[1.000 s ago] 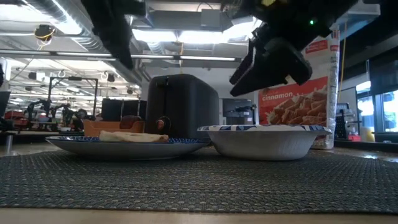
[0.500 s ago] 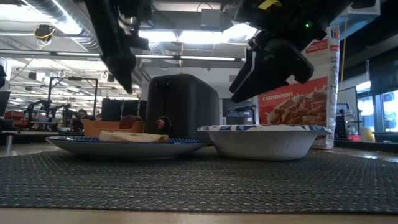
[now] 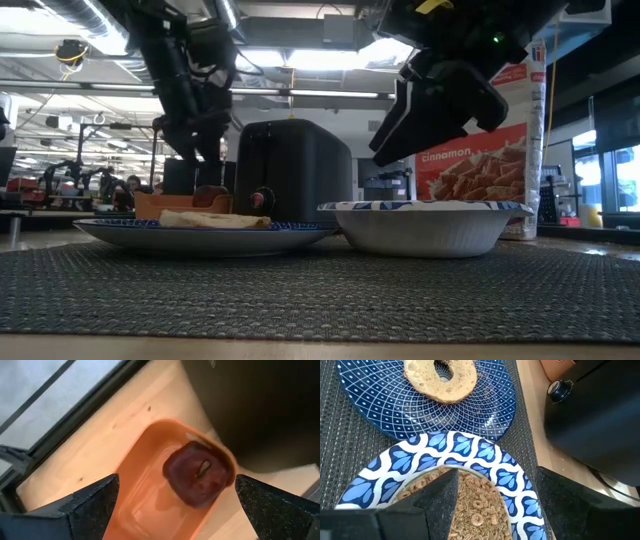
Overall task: Arrange a breakfast setting
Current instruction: Put the apple on the placemat in between the blue plate and the blue patterned bowl from the orange bin
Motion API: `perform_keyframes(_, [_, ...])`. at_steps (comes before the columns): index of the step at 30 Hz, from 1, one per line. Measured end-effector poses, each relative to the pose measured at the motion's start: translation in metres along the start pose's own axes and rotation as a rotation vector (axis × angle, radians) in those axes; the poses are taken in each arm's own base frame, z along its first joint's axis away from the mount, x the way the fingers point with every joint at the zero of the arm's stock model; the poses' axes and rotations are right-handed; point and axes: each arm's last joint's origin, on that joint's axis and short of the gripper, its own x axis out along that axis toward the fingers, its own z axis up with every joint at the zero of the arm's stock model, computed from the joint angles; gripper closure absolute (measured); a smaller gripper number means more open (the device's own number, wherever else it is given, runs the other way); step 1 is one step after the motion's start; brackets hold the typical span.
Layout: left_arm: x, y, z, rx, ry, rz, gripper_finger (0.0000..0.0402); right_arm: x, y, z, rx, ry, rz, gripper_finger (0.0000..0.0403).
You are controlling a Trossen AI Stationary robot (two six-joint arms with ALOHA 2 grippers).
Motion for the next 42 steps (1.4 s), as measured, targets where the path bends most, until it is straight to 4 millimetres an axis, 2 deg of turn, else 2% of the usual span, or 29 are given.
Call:
perform_keyframes(5, [0.004, -0.003, 0.002, -0.008, -0.039, -0.011, 0.0009, 0.0, 0.0, 0.0, 0.001, 0.0, 0.0, 0.0148])
perform_keyframes(14, [0.02, -0.006, -0.01, -0.031, -0.067, -0.04, 0.001, 0.0, 0.0, 0.0, 0.016, 0.0, -0.001, 0.0148])
perform_keyframes(31, [0.041, -0.003, -0.03, -0.129, -0.125, -0.061, 0.0041, 0.0, 0.0, 0.0, 0.015, 0.0, -0.004, 0.0148])
perform_keyframes(36, [0.043, -0.001, -0.033, -0.137, -0.118, -0.062, 0.006, 0.0, 0.0, 0.0, 0.016, 0.0, -0.004, 0.0148])
perform_keyframes(42, [0.043, -0.002, -0.033, -0.137, -0.12, -0.066, 0.0102, 0.0, 0.0, 0.0, 0.016, 0.0, -0.003, 0.0148])
